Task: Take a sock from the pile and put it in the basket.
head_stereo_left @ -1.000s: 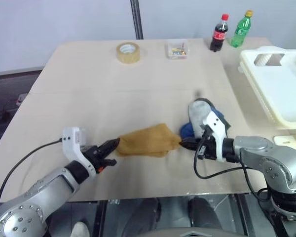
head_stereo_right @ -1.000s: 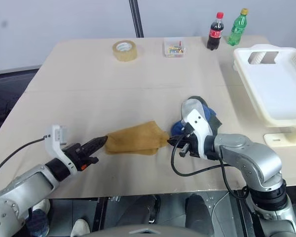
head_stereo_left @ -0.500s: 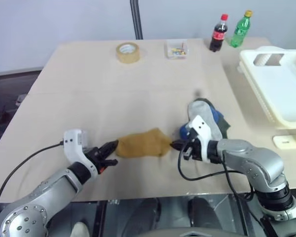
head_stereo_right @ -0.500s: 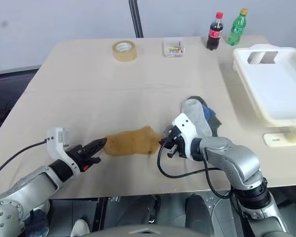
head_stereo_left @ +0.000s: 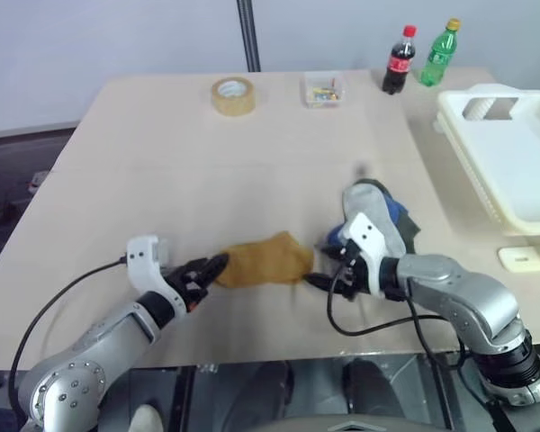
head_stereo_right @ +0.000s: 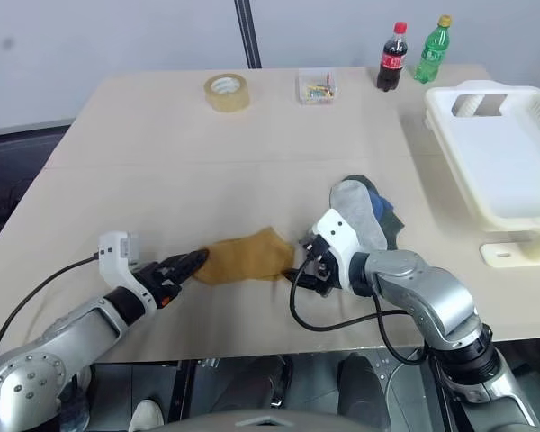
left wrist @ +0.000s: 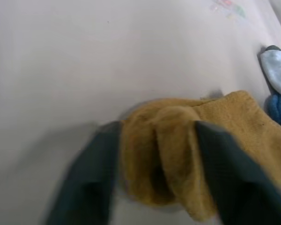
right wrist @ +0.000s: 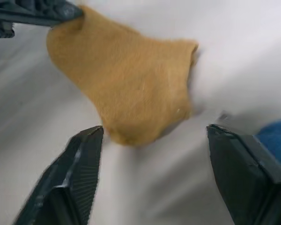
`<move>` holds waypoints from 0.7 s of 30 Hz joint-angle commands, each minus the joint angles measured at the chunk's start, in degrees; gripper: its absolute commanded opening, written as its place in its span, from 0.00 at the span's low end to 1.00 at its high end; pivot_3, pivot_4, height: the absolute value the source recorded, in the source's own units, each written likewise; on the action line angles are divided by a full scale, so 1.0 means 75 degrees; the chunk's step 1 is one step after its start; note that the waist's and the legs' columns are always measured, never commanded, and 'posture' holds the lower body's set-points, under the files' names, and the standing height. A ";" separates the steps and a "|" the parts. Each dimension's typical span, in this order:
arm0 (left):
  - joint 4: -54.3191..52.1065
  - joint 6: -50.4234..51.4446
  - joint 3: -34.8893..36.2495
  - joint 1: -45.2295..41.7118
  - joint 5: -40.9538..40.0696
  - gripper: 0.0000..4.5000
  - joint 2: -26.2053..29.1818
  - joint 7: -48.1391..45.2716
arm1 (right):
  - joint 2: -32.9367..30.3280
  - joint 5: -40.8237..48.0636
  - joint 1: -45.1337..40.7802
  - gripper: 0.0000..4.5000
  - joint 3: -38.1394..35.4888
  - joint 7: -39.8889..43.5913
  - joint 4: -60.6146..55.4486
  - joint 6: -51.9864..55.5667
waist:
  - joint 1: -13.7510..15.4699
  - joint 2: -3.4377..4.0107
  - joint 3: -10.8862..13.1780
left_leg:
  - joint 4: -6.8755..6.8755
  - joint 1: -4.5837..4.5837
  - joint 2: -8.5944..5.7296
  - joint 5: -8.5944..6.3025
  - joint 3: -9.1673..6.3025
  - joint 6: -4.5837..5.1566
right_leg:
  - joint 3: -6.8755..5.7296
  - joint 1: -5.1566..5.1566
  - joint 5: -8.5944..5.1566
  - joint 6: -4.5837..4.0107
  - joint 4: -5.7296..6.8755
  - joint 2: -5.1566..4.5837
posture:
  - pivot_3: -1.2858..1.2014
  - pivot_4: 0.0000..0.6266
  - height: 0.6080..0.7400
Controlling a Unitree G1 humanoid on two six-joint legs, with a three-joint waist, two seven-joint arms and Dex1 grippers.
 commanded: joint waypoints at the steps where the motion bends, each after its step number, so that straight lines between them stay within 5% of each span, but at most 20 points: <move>1: -0.0120 -0.0213 0.0103 0.0227 0.0025 0.99 0.0119 -0.0303 | -0.0096 -0.0600 -0.0175 0.77 0.0282 0.0299 -0.0316 -0.1377 | -0.0008 0.0000 0.0000 | 0.0000 0.0000 0.0000 0.0000 -0.0001 0.0000 | 0.0000 0.0000 0.0000 0.0000 0.0000 0.0000 | 0.52 0.24 1.00; 10: 0.0527 -0.0637 0.0025 0.0125 -0.0072 0.99 0.0112 -0.1487 | 0.1244 -0.2176 -0.1055 0.77 0.1702 0.0196 0.2256 -0.3037 | 0.0001 0.0000 -0.0001 | 0.0000 0.0003 0.0004 0.0002 -0.0001 -0.0003 | -0.0002 0.0001 0.0000 -0.0001 0.0000 0.0006 | 0.52 0.24 1.00; 21: 0.1736 -0.0423 0.0429 0.0115 -0.0213 0.99 0.0563 -0.2306 | 0.1269 -0.3740 -0.1408 0.77 0.2274 0.0420 0.3767 -0.3884 | -0.0035 0.0003 -0.0008 | -0.0002 0.0010 0.0004 0.0003 -0.0003 -0.0005 | -0.0001 0.0002 0.0000 -0.0001 0.0004 0.0011 | 0.52 0.24 1.00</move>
